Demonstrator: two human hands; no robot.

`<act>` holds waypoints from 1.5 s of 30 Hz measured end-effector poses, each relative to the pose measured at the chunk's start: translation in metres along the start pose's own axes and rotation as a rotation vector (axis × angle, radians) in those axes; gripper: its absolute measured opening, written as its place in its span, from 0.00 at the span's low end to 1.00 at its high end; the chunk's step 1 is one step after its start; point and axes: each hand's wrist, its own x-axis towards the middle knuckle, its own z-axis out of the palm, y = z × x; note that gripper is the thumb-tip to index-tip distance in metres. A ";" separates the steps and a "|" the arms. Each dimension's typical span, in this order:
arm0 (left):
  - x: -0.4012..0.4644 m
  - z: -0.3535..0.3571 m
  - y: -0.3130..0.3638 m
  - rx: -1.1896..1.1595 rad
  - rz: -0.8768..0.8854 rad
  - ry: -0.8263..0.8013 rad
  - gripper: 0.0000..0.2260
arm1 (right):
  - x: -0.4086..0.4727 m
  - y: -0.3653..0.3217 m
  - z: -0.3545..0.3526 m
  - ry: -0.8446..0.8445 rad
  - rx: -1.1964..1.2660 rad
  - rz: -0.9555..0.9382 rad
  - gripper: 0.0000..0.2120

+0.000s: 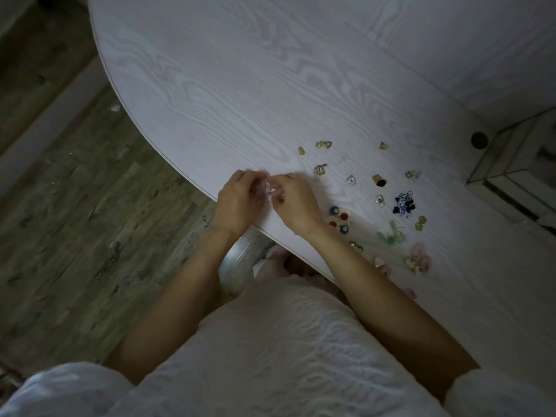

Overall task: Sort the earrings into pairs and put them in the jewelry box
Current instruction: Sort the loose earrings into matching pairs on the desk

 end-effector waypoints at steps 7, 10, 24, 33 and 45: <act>-0.003 -0.007 0.005 -0.022 0.036 0.011 0.13 | -0.011 0.013 -0.035 0.076 0.083 0.024 0.16; 0.002 -0.012 0.012 -0.050 0.065 0.023 0.14 | -0.017 0.029 -0.057 0.183 0.022 0.066 0.13; 0.091 0.024 0.056 0.121 0.153 -0.100 0.09 | 0.059 0.056 -0.090 0.169 -0.218 0.004 0.15; 0.097 0.025 0.052 0.017 0.170 -0.105 0.09 | 0.059 0.068 -0.095 0.188 -0.164 0.050 0.11; 0.087 0.015 0.040 -0.027 0.158 -0.102 0.18 | 0.054 0.069 -0.092 0.178 -0.157 0.052 0.08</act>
